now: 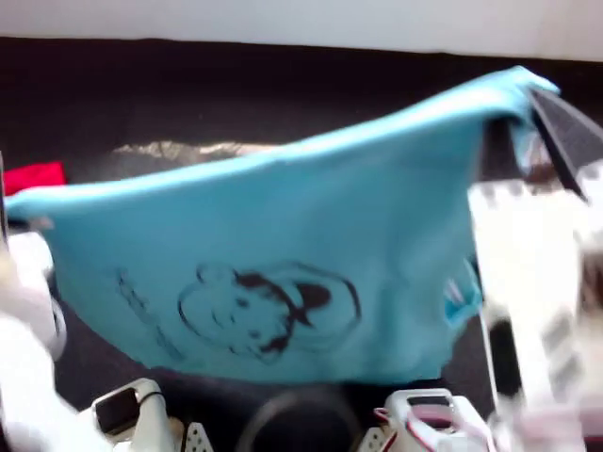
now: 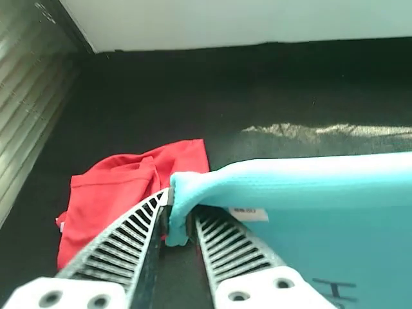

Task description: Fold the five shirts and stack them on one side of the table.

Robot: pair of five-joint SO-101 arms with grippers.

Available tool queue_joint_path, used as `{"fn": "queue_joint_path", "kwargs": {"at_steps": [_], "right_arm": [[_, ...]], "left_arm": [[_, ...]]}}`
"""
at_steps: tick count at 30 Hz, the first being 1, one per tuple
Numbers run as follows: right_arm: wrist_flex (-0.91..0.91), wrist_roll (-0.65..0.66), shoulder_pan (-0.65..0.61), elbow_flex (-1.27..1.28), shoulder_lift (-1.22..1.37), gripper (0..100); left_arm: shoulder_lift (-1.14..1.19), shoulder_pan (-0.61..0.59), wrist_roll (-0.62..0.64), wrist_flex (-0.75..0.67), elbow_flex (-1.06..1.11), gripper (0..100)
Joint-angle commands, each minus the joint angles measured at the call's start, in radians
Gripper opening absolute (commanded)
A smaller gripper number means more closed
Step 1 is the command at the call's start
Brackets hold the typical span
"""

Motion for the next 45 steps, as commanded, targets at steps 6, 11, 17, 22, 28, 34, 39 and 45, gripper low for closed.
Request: {"fn": "queue_joint_path", "kwargs": {"at_steps": [6, 11, 17, 22, 28, 34, 39, 45], "right_arm": [[-0.302, -0.012, -0.012, 0.321, 0.191, 0.7], [-0.492, -0.006, -0.008, 0.455, 0.318, 0.7], [-0.607, -0.005, -0.007, 0.435, 0.467, 0.7], [-0.679, -0.005, -0.01, 0.337, 0.619, 0.7], [-0.677, -0.009, -0.012, 0.234, 0.817, 0.7], [-0.68, -0.009, -0.012, 0.177, 1.032, 0.7], [-0.677, -0.011, -0.022, 0.09, 1.184, 0.7], [-0.619, -0.011, -0.039, 0.027, 1.259, 0.7]], "left_arm": [[0.346, 0.117, -0.008, -0.13, -0.002, 1], [0.533, 0.208, -0.005, -0.249, -0.031, 1], [0.782, 0.199, -0.008, -0.267, -0.3, 1], [0.975, 0.165, -0.009, -0.193, -0.596, 1], [1.236, 0.182, -0.011, -0.19, -0.771, 1], [1.463, 0.189, -0.011, -0.198, -0.881, 1], [1.632, 0.206, -0.009, -0.199, -1.007, 1], [1.758, 0.225, -0.009, -0.164, -1.116, 1]]}}
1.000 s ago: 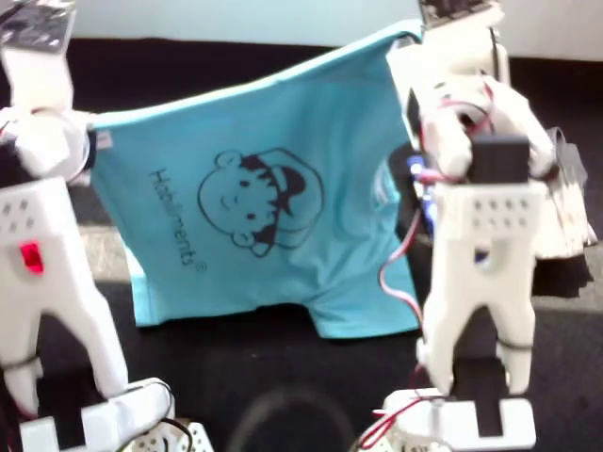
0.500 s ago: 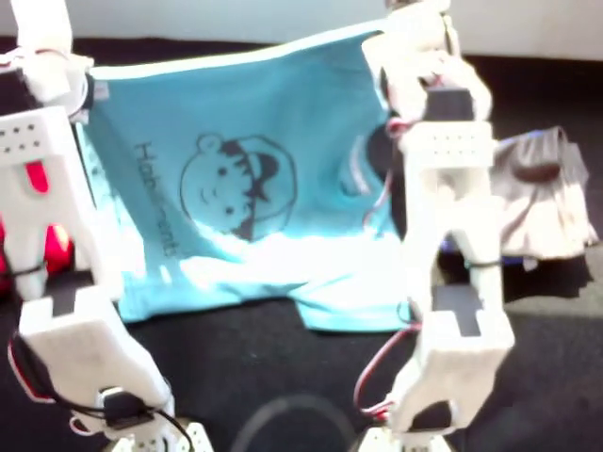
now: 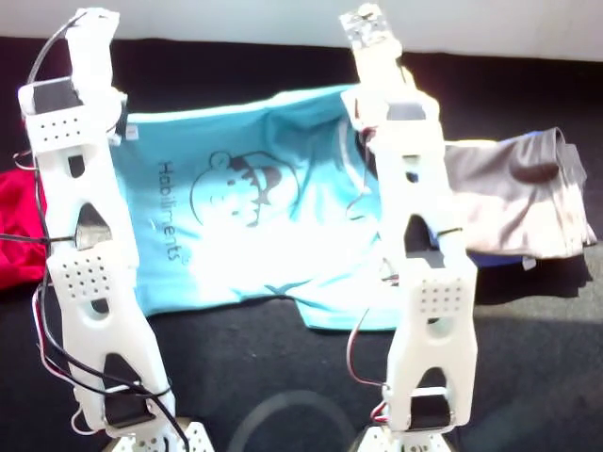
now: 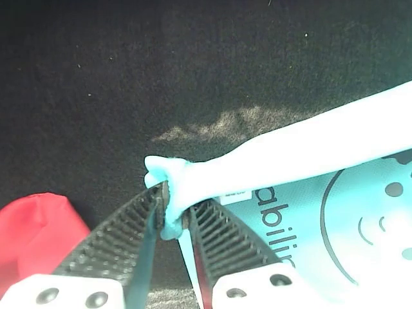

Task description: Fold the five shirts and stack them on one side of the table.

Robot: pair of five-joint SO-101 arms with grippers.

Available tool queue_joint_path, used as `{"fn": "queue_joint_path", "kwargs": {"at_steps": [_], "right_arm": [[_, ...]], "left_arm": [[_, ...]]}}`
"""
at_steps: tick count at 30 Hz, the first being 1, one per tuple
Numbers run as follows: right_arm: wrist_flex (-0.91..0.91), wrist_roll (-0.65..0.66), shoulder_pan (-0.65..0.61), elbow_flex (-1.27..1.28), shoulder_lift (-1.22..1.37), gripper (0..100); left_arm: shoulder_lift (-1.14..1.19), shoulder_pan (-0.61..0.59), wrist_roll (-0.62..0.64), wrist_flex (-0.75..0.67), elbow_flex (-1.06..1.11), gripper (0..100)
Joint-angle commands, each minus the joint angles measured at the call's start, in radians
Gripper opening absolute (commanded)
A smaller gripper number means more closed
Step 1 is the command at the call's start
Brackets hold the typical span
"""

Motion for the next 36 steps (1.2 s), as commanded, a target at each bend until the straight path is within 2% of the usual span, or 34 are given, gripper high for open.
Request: {"fn": "queue_joint_path", "kwargs": {"at_steps": [1, 9, 15, 19, 26, 36], "right_arm": [[0.05, -0.008, -0.012, -0.076, -0.007, 0.7], [0.306, -0.008, -0.012, -0.076, -0.058, 0.7], [0.435, -0.008, 0.005, -0.076, -0.166, 0.7], [0.51, -0.009, 0.047, -0.074, -0.254, 0.7], [0.696, -0.002, 0.085, -0.067, -0.312, 0.7], [0.898, -0.008, 0.105, -0.07, -0.352, 0.7]], "left_arm": [[0.002, 0.015, -0.009, 0.049, -0.082, 1], [0.001, 0.01, -0.009, 0.267, -0.134, 1], [-0.051, -0.019, -0.009, 0.279, -0.097, 1], [-0.225, -0.021, -0.009, 0.279, 0.104, 1], [-0.573, -0.022, -0.083, 0.275, 0.668, 1], [-0.888, -0.028, -0.109, 0.218, 1.084, 1]]}}
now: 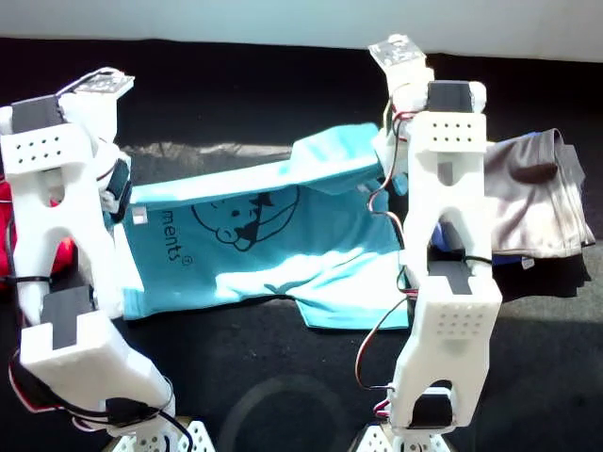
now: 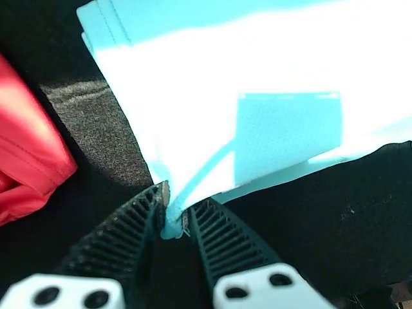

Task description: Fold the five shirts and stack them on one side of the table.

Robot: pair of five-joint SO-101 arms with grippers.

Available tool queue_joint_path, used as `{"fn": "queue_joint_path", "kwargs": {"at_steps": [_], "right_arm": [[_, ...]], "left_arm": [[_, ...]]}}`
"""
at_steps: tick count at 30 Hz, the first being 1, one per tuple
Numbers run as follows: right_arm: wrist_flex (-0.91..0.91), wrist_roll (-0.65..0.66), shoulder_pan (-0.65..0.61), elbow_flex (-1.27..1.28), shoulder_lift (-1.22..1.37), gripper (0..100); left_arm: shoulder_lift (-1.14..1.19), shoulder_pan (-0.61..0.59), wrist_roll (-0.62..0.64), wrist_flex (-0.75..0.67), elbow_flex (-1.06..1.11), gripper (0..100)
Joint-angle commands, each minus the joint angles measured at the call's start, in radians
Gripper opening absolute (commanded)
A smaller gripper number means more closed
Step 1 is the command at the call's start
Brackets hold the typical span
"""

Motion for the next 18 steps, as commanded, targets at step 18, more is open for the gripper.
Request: {"fn": "queue_joint_path", "kwargs": {"at_steps": [18], "right_arm": [[-0.352, -0.015, 0.044, 1.096, -0.828, 0.7]], "left_arm": [[-0.317, -0.021, -0.025, -0.359, 0.668, 1]]}}
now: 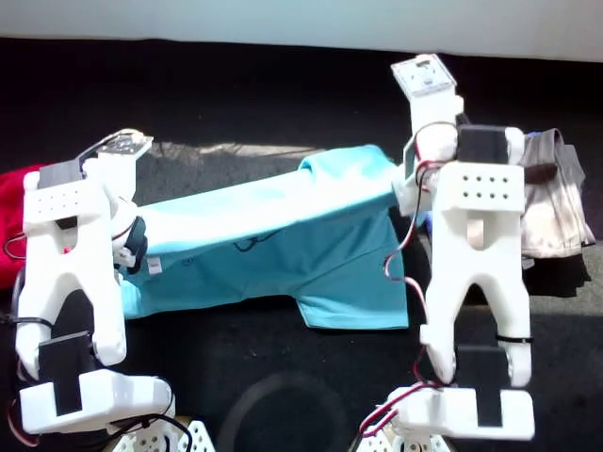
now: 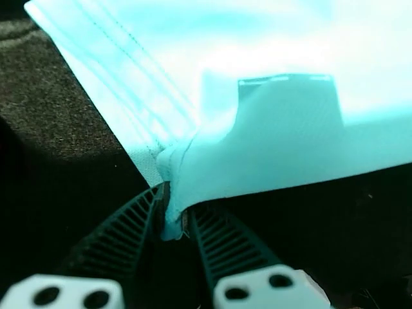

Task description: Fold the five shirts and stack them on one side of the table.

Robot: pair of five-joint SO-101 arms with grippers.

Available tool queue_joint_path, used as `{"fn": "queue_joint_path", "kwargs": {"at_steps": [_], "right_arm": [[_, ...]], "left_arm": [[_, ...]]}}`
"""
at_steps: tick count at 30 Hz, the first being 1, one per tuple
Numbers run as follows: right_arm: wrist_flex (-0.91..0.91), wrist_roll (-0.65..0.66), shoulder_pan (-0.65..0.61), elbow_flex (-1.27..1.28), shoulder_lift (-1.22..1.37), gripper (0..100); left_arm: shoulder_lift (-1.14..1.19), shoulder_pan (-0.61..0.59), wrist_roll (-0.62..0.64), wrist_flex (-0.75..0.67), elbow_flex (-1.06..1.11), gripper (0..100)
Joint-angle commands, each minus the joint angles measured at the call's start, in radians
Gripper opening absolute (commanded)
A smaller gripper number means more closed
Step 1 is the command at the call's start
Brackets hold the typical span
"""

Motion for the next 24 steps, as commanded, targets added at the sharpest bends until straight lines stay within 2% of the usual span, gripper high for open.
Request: {"fn": "queue_joint_path", "kwargs": {"at_steps": [1, 5, 13, 24], "right_arm": [[-0.206, -0.002, 0.016, 0.423, -0.22, 0.7], [-0.332, -0.002, 0.036, 0.696, -0.389, 0.7], [-0.335, 0.046, 0.041, 0.849, -0.506, 0.7], [-0.499, 0.046, 0.041, 1.033, -0.507, 0.7]], "left_arm": [[-0.044, -0.019, -0.008, -0.051, 0.033, 1], [-0.05, -0.021, -0.048, -0.043, 0.058, 1], [-0.044, -0.038, -0.106, -0.015, 0.117, 1], [-0.042, -0.041, -0.157, -0.253, 0.309, 1]]}}
